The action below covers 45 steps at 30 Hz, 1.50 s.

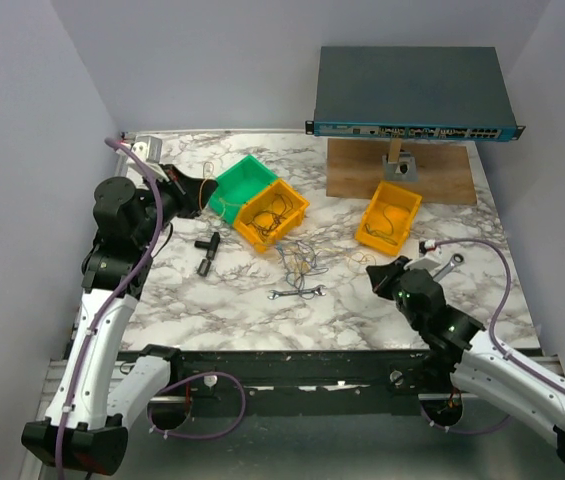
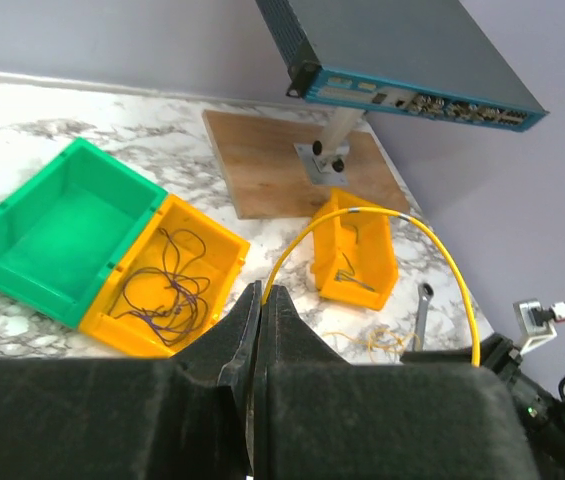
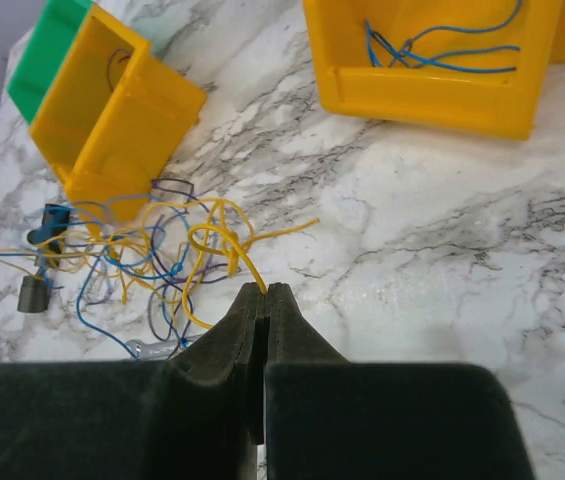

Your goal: Untangle the cables

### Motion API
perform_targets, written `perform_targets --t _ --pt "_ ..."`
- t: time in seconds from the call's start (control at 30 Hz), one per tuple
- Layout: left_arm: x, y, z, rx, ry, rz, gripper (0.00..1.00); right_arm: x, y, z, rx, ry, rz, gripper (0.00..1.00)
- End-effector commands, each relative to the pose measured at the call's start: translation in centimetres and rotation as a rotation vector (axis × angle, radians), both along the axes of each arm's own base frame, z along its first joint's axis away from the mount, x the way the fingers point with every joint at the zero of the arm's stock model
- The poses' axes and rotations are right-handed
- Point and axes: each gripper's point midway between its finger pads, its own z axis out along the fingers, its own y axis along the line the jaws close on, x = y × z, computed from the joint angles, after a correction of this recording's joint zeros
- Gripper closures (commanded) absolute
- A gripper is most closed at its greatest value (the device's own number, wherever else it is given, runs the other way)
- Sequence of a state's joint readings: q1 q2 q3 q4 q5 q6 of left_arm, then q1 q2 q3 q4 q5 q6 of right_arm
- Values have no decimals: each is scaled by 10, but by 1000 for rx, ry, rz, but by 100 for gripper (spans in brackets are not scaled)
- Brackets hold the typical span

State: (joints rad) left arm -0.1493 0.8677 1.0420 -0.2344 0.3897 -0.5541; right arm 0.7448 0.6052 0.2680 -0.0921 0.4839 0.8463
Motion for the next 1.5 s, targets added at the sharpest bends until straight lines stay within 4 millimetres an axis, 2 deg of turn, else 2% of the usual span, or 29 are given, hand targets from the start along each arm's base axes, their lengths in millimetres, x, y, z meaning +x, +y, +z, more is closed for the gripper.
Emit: perform_targets --t 0.0,0.1,0.2,0.23,0.33,0.37,0.47,0.6,0.8,0.87,0.93,1.03,1.1,1.13,1.17,1.2,1.23,1.27,1.3,1.47 --pt "-7 -14 -4 -17 47 -102 100 5 10 20 -9 -61 52 99" --pt "-10 -6 1 5 20 -61 100 10 13 26 -59 -44 66 98" --pt "-18 -13 12 13 -7 -118 100 10 31 35 -105 -62 187 56" --pt "-21 -15 14 14 -2 -137 100 9 40 39 -110 -72 240 34" --pt "-28 -25 24 11 -17 -217 100 -2 81 57 -112 -179 509 6" --pt "-32 -27 28 8 -23 -238 100 -4 90 57 -115 -182 563 2" --pt "-39 -32 42 -2 -47 -280 100 -6 116 54 -129 -170 702 2" --pt "-45 -35 63 -7 -74 -310 100 5 145 41 -134 -128 778 1" --pt "-52 -40 87 -28 -103 -350 100 13 199 37 -194 -163 858 0" --pt "-55 -41 95 -37 -116 -364 100 18 217 29 -215 -169 876 0" --pt "-57 -43 103 -47 -129 -379 100 29 227 12 -229 -150 859 0" --pt "-61 -44 115 -61 -150 -394 100 41 233 -21 -235 -82 803 6" --pt "-62 -44 122 -65 -163 -389 100 40 234 -34 -203 -48 783 17" --pt "-62 -42 126 -65 -173 -382 100 38 233 -39 -185 -26 773 26" --pt "-62 -41 130 -63 -183 -373 100 37 229 -44 -173 -7 752 40" --pt "-62 -38 134 -61 -195 -356 100 35 225 -47 -158 10 735 54" --pt "-63 -35 139 -60 -207 -341 100 33 219 -49 -157 20 706 73" --pt "-63 -30 144 -55 -223 -322 100 35 208 -51 -163 41 654 93" --pt "-64 -25 149 -51 -239 -297 100 34 195 -53 -173 71 595 99" --pt "-61 12 162 -5 -286 -71 100 37 92 -58 -320 200 183 99"
